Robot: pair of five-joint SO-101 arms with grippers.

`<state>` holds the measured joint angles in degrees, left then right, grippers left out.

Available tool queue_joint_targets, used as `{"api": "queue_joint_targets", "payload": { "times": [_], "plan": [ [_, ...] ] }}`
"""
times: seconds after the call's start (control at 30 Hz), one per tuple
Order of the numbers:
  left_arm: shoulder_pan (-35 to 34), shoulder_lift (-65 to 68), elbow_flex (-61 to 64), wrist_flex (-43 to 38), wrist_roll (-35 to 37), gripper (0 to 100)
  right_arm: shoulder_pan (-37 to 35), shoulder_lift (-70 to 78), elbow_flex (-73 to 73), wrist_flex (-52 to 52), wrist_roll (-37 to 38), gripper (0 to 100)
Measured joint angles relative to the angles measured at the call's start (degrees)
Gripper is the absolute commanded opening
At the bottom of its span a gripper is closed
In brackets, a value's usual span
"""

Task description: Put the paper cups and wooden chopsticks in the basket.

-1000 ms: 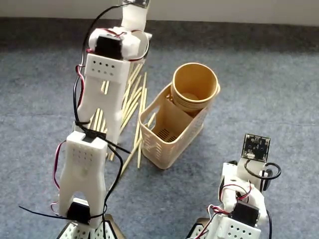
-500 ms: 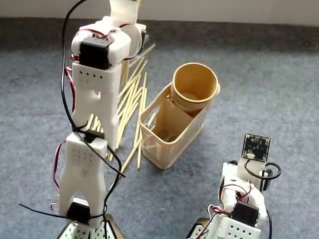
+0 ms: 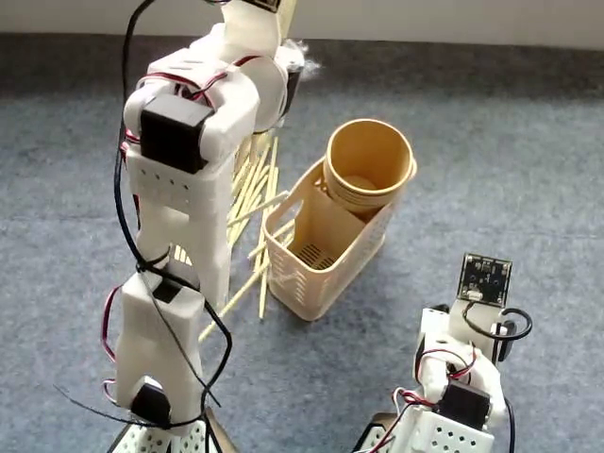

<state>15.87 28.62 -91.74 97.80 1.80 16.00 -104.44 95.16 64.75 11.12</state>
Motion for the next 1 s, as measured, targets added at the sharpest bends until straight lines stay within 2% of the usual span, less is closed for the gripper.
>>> {"api": "queue_joint_targets", "payload": {
  "times": [0.2,0.5,1.0],
  "plan": [
    [1.7,-2.2,0.0,1.0,1.2,0,0.0,0.0,0.0,0.0,0.0,34.7],
    [9.9,-5.2,-0.4,2.4,3.9,0,0.0,0.0,0.0,0.0,0.0,34.7],
    [12.8,-7.9,4.3,2.5,9.8,0,0.0,0.0,0.0,0.0,0.0,34.7]
  ]
}}
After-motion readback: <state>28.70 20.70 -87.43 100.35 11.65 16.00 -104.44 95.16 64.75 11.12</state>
